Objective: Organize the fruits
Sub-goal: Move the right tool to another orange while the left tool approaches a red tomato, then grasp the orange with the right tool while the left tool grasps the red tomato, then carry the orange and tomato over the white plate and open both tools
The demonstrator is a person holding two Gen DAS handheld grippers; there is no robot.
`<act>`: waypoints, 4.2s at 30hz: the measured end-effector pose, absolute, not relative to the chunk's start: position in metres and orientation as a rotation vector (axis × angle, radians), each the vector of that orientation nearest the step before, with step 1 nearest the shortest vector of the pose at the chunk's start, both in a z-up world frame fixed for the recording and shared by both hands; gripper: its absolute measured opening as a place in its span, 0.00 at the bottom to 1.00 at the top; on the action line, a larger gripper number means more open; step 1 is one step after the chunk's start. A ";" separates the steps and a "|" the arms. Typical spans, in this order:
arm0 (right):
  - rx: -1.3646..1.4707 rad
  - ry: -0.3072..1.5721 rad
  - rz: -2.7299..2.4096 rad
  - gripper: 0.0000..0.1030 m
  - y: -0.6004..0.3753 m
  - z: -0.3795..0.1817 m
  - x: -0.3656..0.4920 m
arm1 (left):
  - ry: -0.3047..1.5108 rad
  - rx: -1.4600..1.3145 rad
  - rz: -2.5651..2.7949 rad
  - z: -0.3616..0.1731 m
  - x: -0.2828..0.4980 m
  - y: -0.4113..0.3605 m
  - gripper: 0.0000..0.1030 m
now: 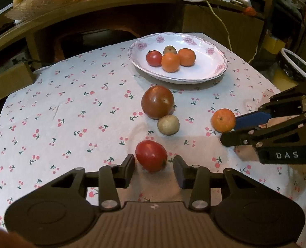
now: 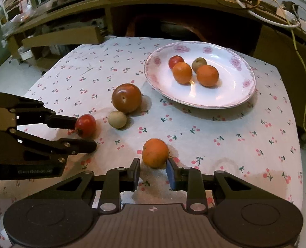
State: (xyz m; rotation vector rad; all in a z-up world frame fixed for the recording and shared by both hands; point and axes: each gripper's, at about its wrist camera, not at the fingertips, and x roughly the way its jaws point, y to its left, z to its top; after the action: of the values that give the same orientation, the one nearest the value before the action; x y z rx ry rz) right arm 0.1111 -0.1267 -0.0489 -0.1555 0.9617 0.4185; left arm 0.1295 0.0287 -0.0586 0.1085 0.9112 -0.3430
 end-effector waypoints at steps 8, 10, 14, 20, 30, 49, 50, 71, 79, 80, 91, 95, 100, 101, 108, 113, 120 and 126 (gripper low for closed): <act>-0.134 0.954 0.392 0.37 -0.131 -0.048 0.113 | 0.918 0.081 -0.336 -0.058 0.135 0.024 0.46; -0.118 0.957 0.390 0.37 -0.134 -0.048 0.116 | 0.915 0.089 -0.336 -0.058 0.134 0.023 0.44; -0.109 0.956 0.396 0.37 -0.136 -0.049 0.118 | 0.914 0.084 -0.329 -0.058 0.135 0.024 0.39; -0.143 0.960 0.398 0.31 -0.133 -0.048 0.119 | 0.915 0.076 -0.332 -0.058 0.139 0.022 0.38; -0.155 0.974 0.416 0.30 -0.131 -0.048 0.121 | 0.905 0.092 -0.323 -0.057 0.142 0.019 0.36; -0.115 0.958 0.413 0.30 -0.142 -0.037 0.134 | 0.905 0.107 -0.315 -0.058 0.144 0.018 0.35; -0.115 0.958 0.413 0.30 -0.141 -0.037 0.134 | 0.902 0.102 -0.315 -0.059 0.144 0.019 0.35; -0.086 0.881 0.361 0.30 -0.153 -0.018 0.157 | 0.801 0.087 -0.318 -0.022 0.163 0.015 0.33; -0.068 0.849 0.334 0.30 -0.157 -0.013 0.176 | 0.766 0.098 -0.329 -0.014 0.191 -0.006 0.33; -0.065 0.851 0.332 0.30 -0.157 -0.014 0.179 | 0.767 0.101 -0.330 -0.016 0.194 -0.008 0.33; -0.063 0.849 0.309 0.30 -0.159 -0.022 0.194 | 0.783 0.116 -0.330 -0.028 0.216 -0.016 0.33; -0.064 0.846 0.293 0.30 -0.158 -0.024 0.201 | 0.783 0.112 -0.324 -0.030 0.220 -0.016 0.33; -0.052 0.842 0.278 0.31 -0.162 -0.025 0.204 | 0.779 0.109 -0.322 -0.031 0.223 -0.017 0.33; -0.049 0.841 0.277 0.31 -0.162 -0.026 0.204 | 0.779 0.108 -0.322 -0.030 0.223 -0.017 0.33; -0.031 0.824 0.266 0.32 -0.166 -0.022 0.203 | 0.759 0.108 -0.312 -0.025 0.222 -0.016 0.33; -0.016 0.793 0.260 0.32 -0.170 -0.015 0.201 | 0.744 0.096 -0.303 -0.018 0.221 -0.011 0.33; 0.024 0.752 0.221 0.32 -0.183 -0.004 0.201 | 0.722 0.083 -0.299 -0.007 0.217 -0.006 0.34; 0.036 0.752 0.227 0.32 -0.186 -0.002 0.196 | 0.710 0.085 -0.297 0.000 0.212 -0.003 0.34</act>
State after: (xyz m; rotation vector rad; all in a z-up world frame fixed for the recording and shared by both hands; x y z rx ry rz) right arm 0.1958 -0.1862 -0.0021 0.0362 0.7522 0.2267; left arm 0.2123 -0.0027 0.0003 0.0846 0.7097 -0.2965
